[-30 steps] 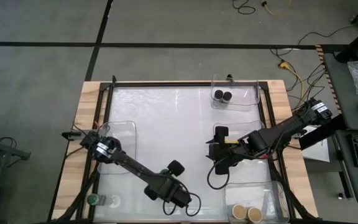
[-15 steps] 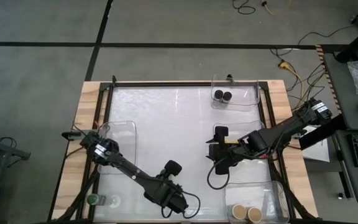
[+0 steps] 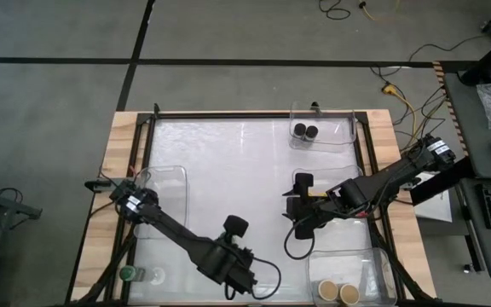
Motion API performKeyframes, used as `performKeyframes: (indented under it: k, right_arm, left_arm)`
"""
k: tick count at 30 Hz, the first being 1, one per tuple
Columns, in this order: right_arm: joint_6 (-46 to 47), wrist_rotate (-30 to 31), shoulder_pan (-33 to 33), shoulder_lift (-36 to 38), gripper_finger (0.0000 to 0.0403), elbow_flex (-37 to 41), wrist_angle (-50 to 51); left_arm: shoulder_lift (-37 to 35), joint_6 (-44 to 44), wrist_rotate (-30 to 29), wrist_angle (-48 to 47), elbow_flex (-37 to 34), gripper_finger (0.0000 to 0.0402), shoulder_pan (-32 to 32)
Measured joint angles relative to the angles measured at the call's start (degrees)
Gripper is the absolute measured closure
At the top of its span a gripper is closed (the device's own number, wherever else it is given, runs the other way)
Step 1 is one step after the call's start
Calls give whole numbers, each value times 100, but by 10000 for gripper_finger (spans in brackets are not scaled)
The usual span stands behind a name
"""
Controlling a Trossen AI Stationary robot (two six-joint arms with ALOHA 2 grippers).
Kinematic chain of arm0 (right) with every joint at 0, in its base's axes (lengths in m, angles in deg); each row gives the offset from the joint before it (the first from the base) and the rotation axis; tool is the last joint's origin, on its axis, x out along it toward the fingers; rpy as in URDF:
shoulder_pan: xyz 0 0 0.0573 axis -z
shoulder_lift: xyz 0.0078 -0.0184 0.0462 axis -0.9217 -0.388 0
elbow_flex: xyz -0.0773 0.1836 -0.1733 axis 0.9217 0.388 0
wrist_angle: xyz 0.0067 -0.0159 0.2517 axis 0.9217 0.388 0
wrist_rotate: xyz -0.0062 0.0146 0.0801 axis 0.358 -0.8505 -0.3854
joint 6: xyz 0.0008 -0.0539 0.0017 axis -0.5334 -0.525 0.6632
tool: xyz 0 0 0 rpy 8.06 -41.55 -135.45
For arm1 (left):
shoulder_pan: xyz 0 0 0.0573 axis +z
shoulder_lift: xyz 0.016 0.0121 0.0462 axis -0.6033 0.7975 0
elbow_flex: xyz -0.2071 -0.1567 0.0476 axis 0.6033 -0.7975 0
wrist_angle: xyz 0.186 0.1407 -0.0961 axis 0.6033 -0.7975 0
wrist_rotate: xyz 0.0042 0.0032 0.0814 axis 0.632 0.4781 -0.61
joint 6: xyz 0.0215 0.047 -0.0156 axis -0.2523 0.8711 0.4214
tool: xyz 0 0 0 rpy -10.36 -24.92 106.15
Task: Sort spices by type
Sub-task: Put the top green seasoning bottle into the middle left transparent bin
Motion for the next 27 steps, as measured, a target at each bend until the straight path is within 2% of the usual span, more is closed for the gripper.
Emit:
performKeyframes:
  k: [4, 8, 14, 18, 21, 27]
  right_arm:
    - [64, 0, 0, 0, 124, 0, 0]
    - [260, -11, 0, 0, 111, 0, 0]
    - [1267, -223, -12, -15, 91, -2, -86]
    - [1799, -715, -73, -15, 83, -2, -299]
    - [2198, -1035, -257, -34, 83, -5, -562]
    - [2656, -1092, -993, -130, 98, -7, -630]
  left_arm:
    - [-314, -528, 2, 8, 213, 75, 122]
    - [-921, -1582, 24, -1, 166, 75, 282]
    - [-1783, -4066, 131, 1, -142, 75, 374]
    - [-2182, -5843, 124, 3, -437, 75, 374]
    - [-2332, -6603, 126, 1, -707, 75, 374]
    - [-2361, -7626, 589, 16, -1127, 75, 452]
